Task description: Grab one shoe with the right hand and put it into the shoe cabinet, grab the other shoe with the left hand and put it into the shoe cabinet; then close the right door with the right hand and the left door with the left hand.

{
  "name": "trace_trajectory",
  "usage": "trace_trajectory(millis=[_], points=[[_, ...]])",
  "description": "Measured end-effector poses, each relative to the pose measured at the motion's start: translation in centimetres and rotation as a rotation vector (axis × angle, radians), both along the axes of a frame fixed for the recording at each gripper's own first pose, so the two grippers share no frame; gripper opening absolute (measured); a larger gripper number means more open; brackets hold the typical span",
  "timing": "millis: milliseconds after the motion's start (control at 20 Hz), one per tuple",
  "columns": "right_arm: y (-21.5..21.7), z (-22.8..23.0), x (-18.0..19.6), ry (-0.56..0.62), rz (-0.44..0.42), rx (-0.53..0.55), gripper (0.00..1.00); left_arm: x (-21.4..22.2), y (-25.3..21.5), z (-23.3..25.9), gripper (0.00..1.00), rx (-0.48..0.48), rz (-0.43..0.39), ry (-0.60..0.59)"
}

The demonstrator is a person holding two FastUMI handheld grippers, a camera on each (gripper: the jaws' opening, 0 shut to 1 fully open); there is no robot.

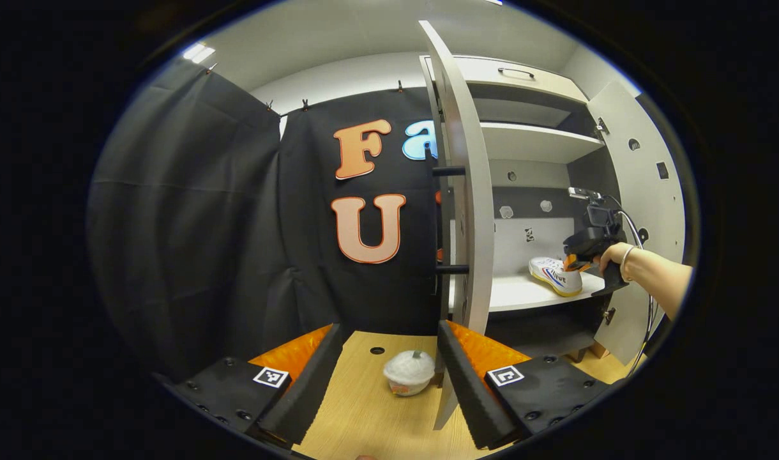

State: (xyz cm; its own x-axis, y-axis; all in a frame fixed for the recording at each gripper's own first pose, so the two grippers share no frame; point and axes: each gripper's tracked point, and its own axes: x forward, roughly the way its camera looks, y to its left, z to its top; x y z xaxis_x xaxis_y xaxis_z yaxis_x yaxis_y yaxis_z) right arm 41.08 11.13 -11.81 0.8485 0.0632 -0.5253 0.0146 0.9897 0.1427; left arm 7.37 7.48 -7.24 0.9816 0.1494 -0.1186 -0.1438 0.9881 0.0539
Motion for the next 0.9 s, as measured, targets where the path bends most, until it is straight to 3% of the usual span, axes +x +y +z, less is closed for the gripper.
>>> trace_trajectory(millis=[100,200,300,450,550,750,800,900], points=[[0.1,-0.2,0.0,0.005,0.010,0.004,0.01,0.1,-0.1,-0.4,0.97,-0.003,0.005,0.008],[0.1,-0.5,-0.2,0.016,0.018,0.003,0.08,0.1,-0.3,-0.6,0.95,-0.007,0.007,0.011],[0.2,0.7,0.1,-0.032,0.018,0.009,0.17,0.2,-0.4,-0.4,0.98,-0.006,0.004,0.008],[-0.2,3.0,-1.2,-0.102,0.018,-0.003,0.18,0.1,-1.0,-0.5,0.98,-0.013,-0.006,0.008],[-0.4,4.5,-2.6,-0.158,0.029,-0.035,0.25,-0.1,-1.8,-0.7,0.97,-0.020,-0.021,0.014],[-0.3,6.9,-6.7,-0.250,0.063,-0.049,0.41,-0.5,-3.2,-1.3,0.97,-0.021,-0.047,0.025],[-0.3,7.5,-7.8,-0.267,0.070,-0.050,0.54,-0.7,-3.6,-1.4,0.99,-0.020,-0.053,0.026],[-0.5,8.7,-10.1,-0.302,0.079,-0.046,0.64,-1.1,-4.4,-2.0,0.95,-0.021,-0.063,0.036]])
